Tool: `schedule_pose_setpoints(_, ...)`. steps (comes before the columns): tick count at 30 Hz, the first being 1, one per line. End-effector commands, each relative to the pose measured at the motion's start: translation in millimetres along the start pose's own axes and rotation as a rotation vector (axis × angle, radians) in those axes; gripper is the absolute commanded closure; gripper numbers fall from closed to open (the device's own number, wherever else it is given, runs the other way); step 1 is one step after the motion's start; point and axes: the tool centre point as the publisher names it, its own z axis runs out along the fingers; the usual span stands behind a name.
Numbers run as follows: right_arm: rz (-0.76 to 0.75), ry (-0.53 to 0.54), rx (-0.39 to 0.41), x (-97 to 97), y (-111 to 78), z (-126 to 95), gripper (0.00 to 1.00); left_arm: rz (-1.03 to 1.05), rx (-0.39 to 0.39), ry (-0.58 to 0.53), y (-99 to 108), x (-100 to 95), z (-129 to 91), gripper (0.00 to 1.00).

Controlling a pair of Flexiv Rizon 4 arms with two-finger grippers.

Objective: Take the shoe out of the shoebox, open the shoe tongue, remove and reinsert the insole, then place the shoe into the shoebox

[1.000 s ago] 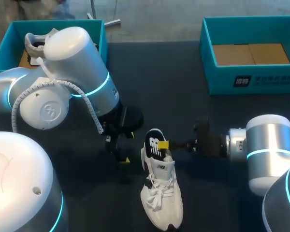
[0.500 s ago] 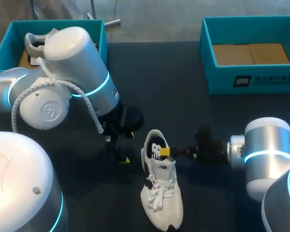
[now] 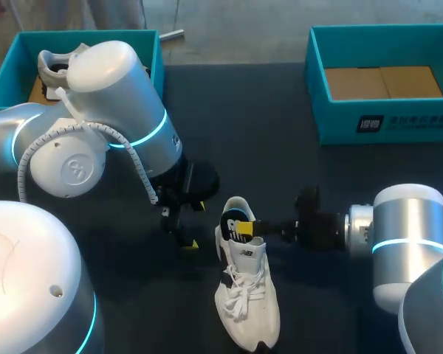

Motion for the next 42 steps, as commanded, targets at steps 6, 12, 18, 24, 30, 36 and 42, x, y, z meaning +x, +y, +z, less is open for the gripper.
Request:
schedule_pose_setpoints(6,-0.013,0.0,-0.002,-3.0,8.3,0,0.53,-0.001,-0.002,-0.001,0,0.4,0,0.0)
schedule_pose_setpoints(12,0.007,-0.002,0.014,-13.0,9.4,5,0.65,-0.001,-0.002,-0.001,0,0.4,0,0.0)
schedule_pose_setpoints(18,0.061,-0.033,0.021,-20.1,10.8,5,1.0,-0.001,-0.002,-0.001,0,0.4,0,0.0)
schedule_pose_setpoints(24,0.115,-0.082,0.04,-22.7,-3.2,1,1.0,-0.001,-0.002,-0.001,0,0.4,0,0.0)
schedule_pose_setpoints(30,0.143,-0.109,0.052,-22.2,-15.6,-2,1.0,-0.001,-0.002,-0.001,0,0.4,0,0.0)
schedule_pose_setpoints(36,0.113,-0.095,0.025,-17.4,-15.1,-4,0.74,-0.001,-0.002,-0.001,0,0.4,0,0.0)
schedule_pose_setpoints(42,0.039,-0.083,-0.005,-8.2,-3.2,-6,0.0,-0.001,-0.002,-0.001,0,0.4,0,0.0)
